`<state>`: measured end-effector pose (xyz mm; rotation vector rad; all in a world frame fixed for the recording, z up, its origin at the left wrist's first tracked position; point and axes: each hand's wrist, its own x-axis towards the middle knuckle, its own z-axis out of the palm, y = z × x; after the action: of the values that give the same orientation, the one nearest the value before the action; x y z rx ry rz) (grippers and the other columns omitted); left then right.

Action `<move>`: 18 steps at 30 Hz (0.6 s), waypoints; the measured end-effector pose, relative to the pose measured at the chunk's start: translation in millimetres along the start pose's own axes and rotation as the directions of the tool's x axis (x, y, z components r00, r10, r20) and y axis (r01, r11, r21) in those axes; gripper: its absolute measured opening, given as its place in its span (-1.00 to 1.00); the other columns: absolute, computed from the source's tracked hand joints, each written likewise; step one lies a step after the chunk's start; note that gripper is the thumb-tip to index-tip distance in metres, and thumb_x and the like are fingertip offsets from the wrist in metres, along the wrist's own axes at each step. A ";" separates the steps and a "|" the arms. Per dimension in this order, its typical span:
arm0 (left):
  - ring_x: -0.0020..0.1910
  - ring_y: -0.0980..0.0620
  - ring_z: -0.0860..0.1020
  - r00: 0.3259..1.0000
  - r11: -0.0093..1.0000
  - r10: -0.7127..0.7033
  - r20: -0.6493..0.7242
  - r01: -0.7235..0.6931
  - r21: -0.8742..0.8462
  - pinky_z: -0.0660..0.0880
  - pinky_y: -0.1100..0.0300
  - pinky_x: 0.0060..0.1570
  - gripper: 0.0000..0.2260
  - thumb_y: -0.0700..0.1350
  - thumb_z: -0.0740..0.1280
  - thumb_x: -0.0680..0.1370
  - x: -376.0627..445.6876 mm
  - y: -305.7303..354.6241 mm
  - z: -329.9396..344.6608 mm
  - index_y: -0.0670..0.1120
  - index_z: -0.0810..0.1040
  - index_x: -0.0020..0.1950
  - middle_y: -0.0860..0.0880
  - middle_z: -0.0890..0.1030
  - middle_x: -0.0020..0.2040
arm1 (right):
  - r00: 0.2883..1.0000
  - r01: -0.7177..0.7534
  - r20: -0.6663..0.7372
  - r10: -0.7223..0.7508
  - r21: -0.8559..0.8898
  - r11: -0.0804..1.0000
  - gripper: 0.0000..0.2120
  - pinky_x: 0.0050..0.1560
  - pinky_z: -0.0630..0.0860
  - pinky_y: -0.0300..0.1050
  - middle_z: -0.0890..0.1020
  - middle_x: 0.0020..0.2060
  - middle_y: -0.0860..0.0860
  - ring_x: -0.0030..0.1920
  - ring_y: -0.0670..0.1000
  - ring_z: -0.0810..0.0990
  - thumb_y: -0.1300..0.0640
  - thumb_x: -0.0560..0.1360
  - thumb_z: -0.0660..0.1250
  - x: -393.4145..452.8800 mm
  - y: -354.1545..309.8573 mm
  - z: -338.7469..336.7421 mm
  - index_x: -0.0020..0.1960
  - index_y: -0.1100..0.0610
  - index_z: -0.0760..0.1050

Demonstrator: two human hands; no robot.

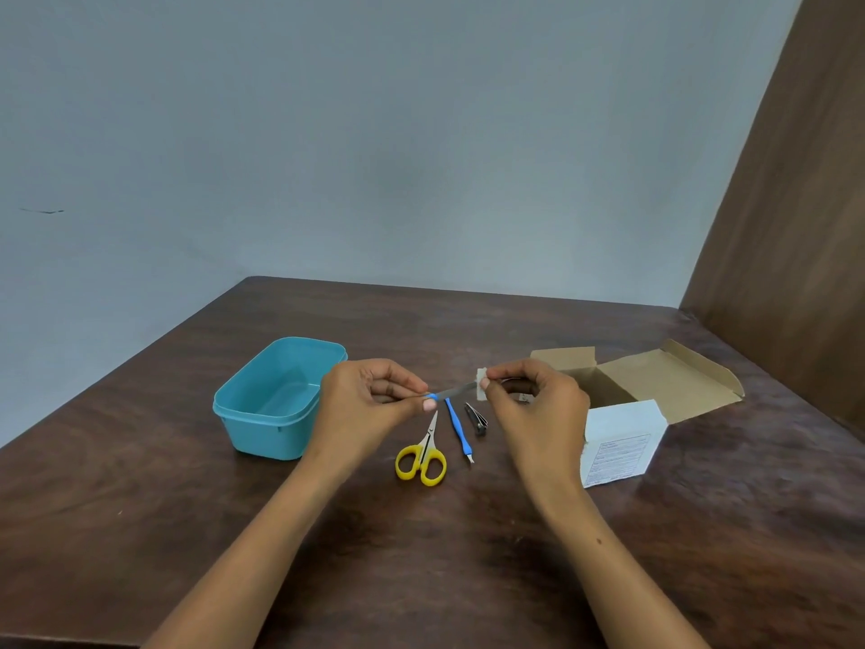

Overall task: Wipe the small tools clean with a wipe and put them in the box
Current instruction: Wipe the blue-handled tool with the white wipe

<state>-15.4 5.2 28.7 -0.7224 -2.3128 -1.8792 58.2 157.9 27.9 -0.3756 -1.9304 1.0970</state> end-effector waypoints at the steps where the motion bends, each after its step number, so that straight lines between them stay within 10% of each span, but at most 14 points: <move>1: -0.31 0.01 0.67 1.000 1.000 -0.011 -0.007 0.010 -0.010 0.63 0.11 -0.21 -0.87 -0.23 0.58 0.28 0.2 -0.6 -0.3 -0.12 0.67 -0.25 -0.06 0.69 -0.35 | 0.999 0.031 -0.020 -0.031 -0.005 1.000 -0.92 -0.33 0.40 -0.52 0.61 -0.35 -0.15 -0.27 -0.27 0.58 0.19 0.40 0.46 -1.0 0.5 0.8 -0.23 0.05 0.60; 10: -0.26 -0.07 0.68 0.990 0.974 -0.138 -0.006 0.134 -0.180 0.61 0.22 -0.29 -0.86 -0.28 0.53 0.32 0.2 1.7 -0.1 -0.22 0.64 -0.17 -0.17 0.70 -0.28 | 0.923 0.385 -0.001 -0.385 0.016 0.923 -0.83 -0.22 0.45 -0.48 0.61 -0.26 -0.05 -0.19 -0.16 0.57 0.37 0.32 0.49 -9.8 -3.8 9.1 -0.25 0.14 0.59; 18: -0.26 -0.07 0.67 0.993 0.993 -0.096 -0.067 0.091 -0.072 0.63 0.12 -0.23 -0.87 -0.24 0.56 0.31 0.7 7.9 1.2 -0.15 0.65 -0.21 -0.13 0.69 -0.29 | 0.938 0.346 0.007 -0.346 0.017 0.938 -0.84 -0.23 0.44 -0.50 0.59 -0.25 -0.05 -0.19 -0.23 0.56 0.36 0.34 0.49 -10.4 -1.2 8.6 -0.21 0.15 0.56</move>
<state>-12.6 7.6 35.7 -0.5534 -2.2868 -1.9987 57.6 146.1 21.3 -0.0168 -1.9041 0.8812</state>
